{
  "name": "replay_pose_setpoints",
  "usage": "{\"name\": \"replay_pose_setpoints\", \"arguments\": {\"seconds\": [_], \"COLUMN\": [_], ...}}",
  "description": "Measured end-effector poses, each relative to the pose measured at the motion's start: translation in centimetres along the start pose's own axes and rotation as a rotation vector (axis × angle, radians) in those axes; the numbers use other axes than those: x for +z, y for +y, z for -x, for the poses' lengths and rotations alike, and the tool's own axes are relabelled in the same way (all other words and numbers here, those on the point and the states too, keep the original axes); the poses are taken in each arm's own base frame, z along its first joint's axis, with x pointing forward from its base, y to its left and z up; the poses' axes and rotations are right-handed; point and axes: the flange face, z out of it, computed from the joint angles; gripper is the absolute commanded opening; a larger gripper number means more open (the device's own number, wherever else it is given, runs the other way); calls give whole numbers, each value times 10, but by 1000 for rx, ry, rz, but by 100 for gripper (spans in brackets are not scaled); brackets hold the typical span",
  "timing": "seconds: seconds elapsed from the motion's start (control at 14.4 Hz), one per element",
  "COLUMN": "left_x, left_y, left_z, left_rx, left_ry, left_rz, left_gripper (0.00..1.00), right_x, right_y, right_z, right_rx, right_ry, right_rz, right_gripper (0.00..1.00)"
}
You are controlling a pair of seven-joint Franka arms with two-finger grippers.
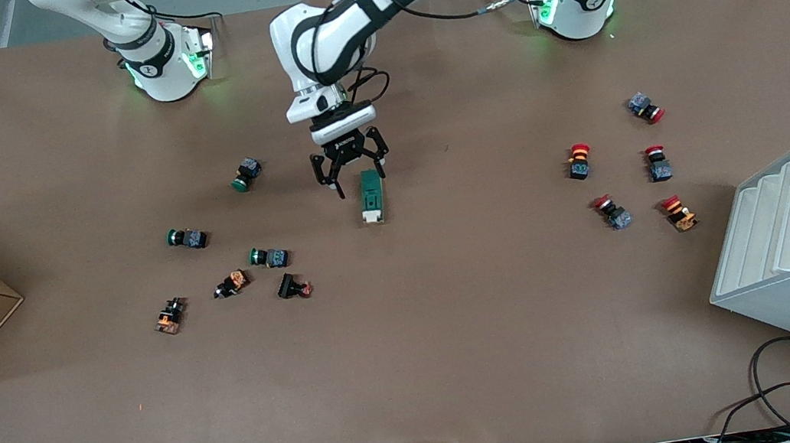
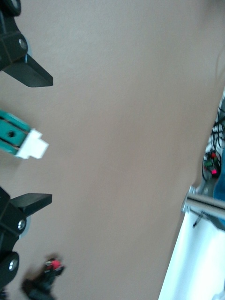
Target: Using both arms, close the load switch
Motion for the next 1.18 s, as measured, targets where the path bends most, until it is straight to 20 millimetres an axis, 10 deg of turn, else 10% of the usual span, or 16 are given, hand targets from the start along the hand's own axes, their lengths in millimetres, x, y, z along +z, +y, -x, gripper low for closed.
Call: {"name": "replay_pose_setpoints", "arguments": {"seconds": [0.49,1.18], "left_x": [35,27], "left_y": [-19,-147], "left_z": [-211,-451], "left_rx": [-119,-41], "left_ry": [-263,-641], "left_rz": [-187,-239], "left_gripper": [100,100], "right_x": [-6,-6], "right_y": [0,3], "right_z": [9,8], "right_rx": [0,5], "right_ry": [20,25], "right_rz": [-1,-2], "right_gripper": [100,100]}}
